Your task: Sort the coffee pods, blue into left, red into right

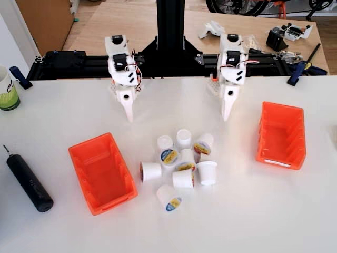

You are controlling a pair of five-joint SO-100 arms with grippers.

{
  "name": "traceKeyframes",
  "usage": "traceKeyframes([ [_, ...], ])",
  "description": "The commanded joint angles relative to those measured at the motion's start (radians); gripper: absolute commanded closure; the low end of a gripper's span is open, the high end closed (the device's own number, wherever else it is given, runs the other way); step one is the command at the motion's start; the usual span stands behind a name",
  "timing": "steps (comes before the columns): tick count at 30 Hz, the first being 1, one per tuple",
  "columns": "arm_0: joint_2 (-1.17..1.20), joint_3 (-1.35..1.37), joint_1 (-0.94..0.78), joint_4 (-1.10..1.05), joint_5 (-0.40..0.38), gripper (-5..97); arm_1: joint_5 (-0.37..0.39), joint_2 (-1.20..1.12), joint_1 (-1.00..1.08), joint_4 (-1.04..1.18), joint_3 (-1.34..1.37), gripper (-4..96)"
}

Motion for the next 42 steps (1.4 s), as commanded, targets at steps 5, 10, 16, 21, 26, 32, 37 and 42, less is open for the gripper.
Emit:
traceKeyframes([
  [5,0.026,0.038,0.002,0.023,0.000,96,0.006,0.075,-0.071,0.069,0.028,89.5],
  [10,0.026,0.038,0.002,0.023,0.000,96,0.006,0.075,-0.071,0.069,0.028,89.5],
  [16,0.026,0.038,0.002,0.023,0.000,96,0.005,0.077,-0.075,0.071,0.028,89.0],
  [21,0.026,0.038,0.002,0.023,0.000,96,-0.018,0.087,-0.077,0.074,0.028,88.7],
  [26,0.026,0.038,0.002,0.023,0.000,96,-0.017,0.087,-0.075,0.075,0.028,90.3],
  [32,0.026,0.038,0.002,0.023,0.000,96,-0.014,0.087,-0.071,0.074,0.028,93.9],
  [37,0.026,0.038,0.000,0.023,0.000,92,-0.049,0.087,-0.071,0.049,0.028,93.9],
  [42,0.028,0.038,0.005,-0.080,0.009,94,-0.089,0.087,-0.063,0.028,0.026,93.9],
])
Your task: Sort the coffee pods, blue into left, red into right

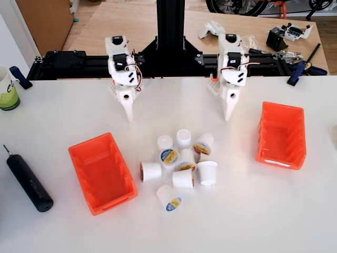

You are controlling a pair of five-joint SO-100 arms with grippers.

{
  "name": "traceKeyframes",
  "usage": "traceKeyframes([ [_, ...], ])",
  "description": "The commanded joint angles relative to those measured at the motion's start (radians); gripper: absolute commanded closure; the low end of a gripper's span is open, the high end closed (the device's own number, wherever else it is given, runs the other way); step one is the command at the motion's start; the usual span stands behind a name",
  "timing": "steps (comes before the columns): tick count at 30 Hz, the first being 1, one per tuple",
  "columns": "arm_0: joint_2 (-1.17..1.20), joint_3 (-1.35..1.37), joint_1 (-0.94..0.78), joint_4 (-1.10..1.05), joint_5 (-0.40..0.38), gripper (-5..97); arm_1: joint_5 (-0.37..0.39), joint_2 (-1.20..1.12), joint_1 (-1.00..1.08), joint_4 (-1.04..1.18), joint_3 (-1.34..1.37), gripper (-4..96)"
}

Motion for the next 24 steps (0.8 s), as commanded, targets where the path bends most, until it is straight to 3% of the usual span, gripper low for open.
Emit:
traceKeyframes([
  [1,0.003,0.037,-0.003,-0.114,0.015,97,-0.038,0.044,0.018,-0.031,0.008,93.9],
  [4,0.002,0.014,0.003,-0.138,0.015,97,-0.181,0.044,0.094,-0.089,-0.005,93.8],
  [7,-0.043,-0.055,0.002,-0.135,0.051,97,-0.212,0.032,0.103,-0.101,-0.049,93.6],
  [10,-0.314,-0.288,-0.011,-0.095,0.104,97,-0.242,-0.094,0.103,-0.087,-0.179,91.9],
  [12,-0.538,-0.532,-0.035,0.000,0.183,93,-0.293,-0.334,0.107,-0.020,-0.410,87.9],
  [15,-0.744,-0.782,-0.129,0.067,0.396,77,-0.388,-0.653,0.118,0.169,-0.811,81.4],
  [17,-0.834,-0.856,-0.181,0.057,0.495,76,-0.437,-0.790,0.120,0.239,-0.986,78.2],
  [21,-0.966,-0.950,-0.206,0.015,0.534,74,-0.534,-0.919,0.124,0.092,-1.023,67.8],
  [24,-1.123,-1.100,-0.219,0.023,0.629,69,-0.618,-1.046,0.137,-0.046,-1.045,65.5],
])
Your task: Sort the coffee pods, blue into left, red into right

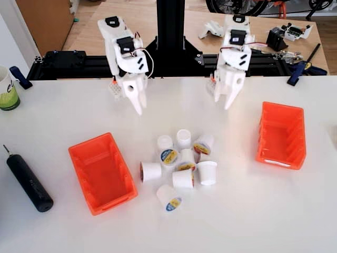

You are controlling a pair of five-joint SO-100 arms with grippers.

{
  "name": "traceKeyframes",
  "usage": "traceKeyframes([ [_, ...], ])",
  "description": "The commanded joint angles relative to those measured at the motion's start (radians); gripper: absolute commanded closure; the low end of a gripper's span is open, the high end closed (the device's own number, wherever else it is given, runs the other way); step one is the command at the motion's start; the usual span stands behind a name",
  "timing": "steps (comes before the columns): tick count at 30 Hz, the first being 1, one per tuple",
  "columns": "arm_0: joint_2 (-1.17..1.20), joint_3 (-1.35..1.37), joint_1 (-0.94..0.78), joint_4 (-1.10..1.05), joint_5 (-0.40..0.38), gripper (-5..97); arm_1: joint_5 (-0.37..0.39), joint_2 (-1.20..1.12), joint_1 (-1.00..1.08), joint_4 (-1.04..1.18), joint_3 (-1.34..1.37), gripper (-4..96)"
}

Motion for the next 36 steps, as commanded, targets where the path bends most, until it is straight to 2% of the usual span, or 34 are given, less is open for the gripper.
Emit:
traceKeyframes([
  [1,-0.152,-0.190,-0.018,-0.003,0.101,69,-0.097,-0.141,0.018,-0.127,-0.094,64.6],
  [5,-0.204,-0.232,0.000,-0.003,0.133,67,-0.229,-0.304,0.044,-0.187,-0.216,60.5],
  [13,-0.225,-0.232,0.008,-0.014,0.149,66,-0.347,-0.549,0.035,-0.403,-0.247,56.5],
  [18,-0.239,-0.232,0.008,-0.015,0.147,66,-0.359,-0.675,0.017,-0.523,-0.242,56.9],
  [21,-0.244,-0.232,0.008,-0.015,0.149,66,-0.394,-0.727,0.025,-0.581,-0.247,56.6],
  [27,-0.244,-0.232,0.009,-0.017,0.149,66,-0.388,-0.787,0.040,-0.637,-0.247,56.5],
  [31,-0.247,-0.232,0.009,-0.015,0.147,66,-0.402,-0.824,0.055,-0.652,-0.247,62.3],
  [36,-0.262,-0.236,0.011,-0.017,0.138,66,-0.485,-0.865,0.078,-0.650,-0.287,67.5],
])
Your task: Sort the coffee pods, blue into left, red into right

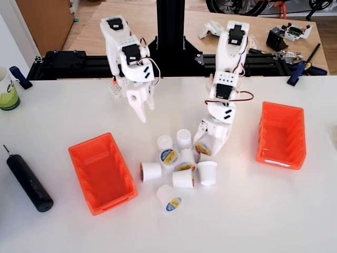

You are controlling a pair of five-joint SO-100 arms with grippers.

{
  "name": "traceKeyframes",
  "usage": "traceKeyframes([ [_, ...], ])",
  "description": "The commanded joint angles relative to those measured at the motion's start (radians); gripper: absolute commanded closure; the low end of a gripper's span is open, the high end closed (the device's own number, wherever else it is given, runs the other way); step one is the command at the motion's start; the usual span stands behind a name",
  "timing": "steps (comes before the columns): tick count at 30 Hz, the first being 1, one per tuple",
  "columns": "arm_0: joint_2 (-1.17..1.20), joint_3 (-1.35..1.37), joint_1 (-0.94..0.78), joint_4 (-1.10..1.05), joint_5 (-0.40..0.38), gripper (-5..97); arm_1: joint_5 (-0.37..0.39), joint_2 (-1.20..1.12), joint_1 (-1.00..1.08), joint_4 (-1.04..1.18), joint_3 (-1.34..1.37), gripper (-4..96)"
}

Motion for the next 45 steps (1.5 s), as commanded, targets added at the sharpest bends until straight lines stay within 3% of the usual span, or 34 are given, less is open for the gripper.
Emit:
traceKeyframes([
  [1,0.000,-0.048,0.011,-0.014,-0.006,66,-0.034,0.002,0.018,0.012,-0.058,69.5],
  [9,0.000,-0.048,0.011,-0.006,-0.008,66,-0.046,0.011,0.025,0.126,-0.123,75.2],
  [14,0.000,-0.048,0.009,-0.006,-0.006,66,-0.097,0.089,-0.002,0.314,-0.259,75.8],
  [20,-0.002,-0.044,0.009,-0.003,-0.006,66,-0.115,0.219,-0.163,0.457,-0.413,75.8],
  [25,-0.006,-0.043,0.005,-0.003,0.002,66,-0.055,0.319,-0.362,0.436,-0.420,75.3],
  [30,-0.023,-0.043,0.006,-0.046,0.005,66,0.074,0.368,-0.526,0.454,-0.422,75.7],
  [34,-0.023,-0.044,-0.023,-0.057,0.006,66,0.189,0.364,-0.644,0.480,-0.408,74.3],
  [38,-0.018,-0.044,-0.043,-0.071,0.014,67,0.379,0.367,-0.779,0.471,-0.345,73.7],
  [40,-0.025,-0.043,-0.051,-0.100,0.044,67,0.436,0.377,-0.816,0.511,-0.344,71.2],
  [42,-0.034,-0.040,-0.074,-0.140,0.109,65,0.413,0.413,-0.807,0.563,-0.342,61.4],
  [45,-0.025,-0.038,-0.106,-0.147,0.181,63,0.331,0.479,-0.749,0.635,-0.331,56.8],
])
